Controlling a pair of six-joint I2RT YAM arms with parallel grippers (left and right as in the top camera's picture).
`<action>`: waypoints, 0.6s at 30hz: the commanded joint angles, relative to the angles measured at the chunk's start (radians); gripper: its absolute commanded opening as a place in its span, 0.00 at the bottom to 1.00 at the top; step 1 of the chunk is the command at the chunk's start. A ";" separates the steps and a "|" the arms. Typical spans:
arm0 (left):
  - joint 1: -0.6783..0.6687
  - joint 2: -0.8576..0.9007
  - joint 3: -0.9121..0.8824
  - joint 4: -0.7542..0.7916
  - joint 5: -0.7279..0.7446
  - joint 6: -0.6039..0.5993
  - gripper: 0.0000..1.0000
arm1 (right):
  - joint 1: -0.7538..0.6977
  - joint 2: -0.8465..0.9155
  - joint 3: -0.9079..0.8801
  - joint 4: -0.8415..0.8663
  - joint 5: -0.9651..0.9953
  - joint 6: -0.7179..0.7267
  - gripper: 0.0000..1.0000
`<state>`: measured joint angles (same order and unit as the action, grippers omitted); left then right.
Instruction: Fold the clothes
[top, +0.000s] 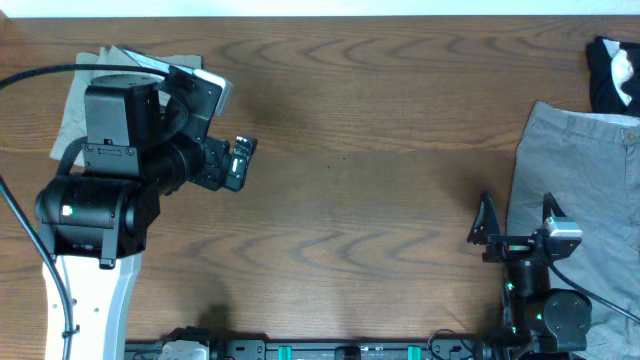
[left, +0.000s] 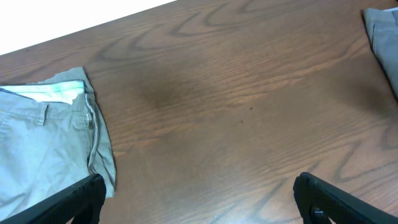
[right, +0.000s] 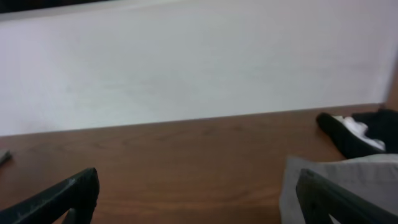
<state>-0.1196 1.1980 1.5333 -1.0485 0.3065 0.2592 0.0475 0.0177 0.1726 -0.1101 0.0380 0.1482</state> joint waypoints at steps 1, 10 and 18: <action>-0.003 0.003 0.010 -0.002 -0.013 -0.006 0.98 | -0.015 -0.013 -0.073 0.074 -0.020 -0.003 0.99; -0.002 0.003 0.010 -0.002 -0.012 -0.006 0.98 | -0.016 -0.013 -0.167 0.175 -0.024 0.061 0.99; -0.002 0.003 0.010 -0.002 -0.013 -0.006 0.98 | -0.016 -0.012 -0.167 0.098 -0.024 0.060 0.99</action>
<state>-0.1196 1.1980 1.5333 -1.0481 0.3065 0.2592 0.0402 0.0109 0.0063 0.0101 0.0212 0.1940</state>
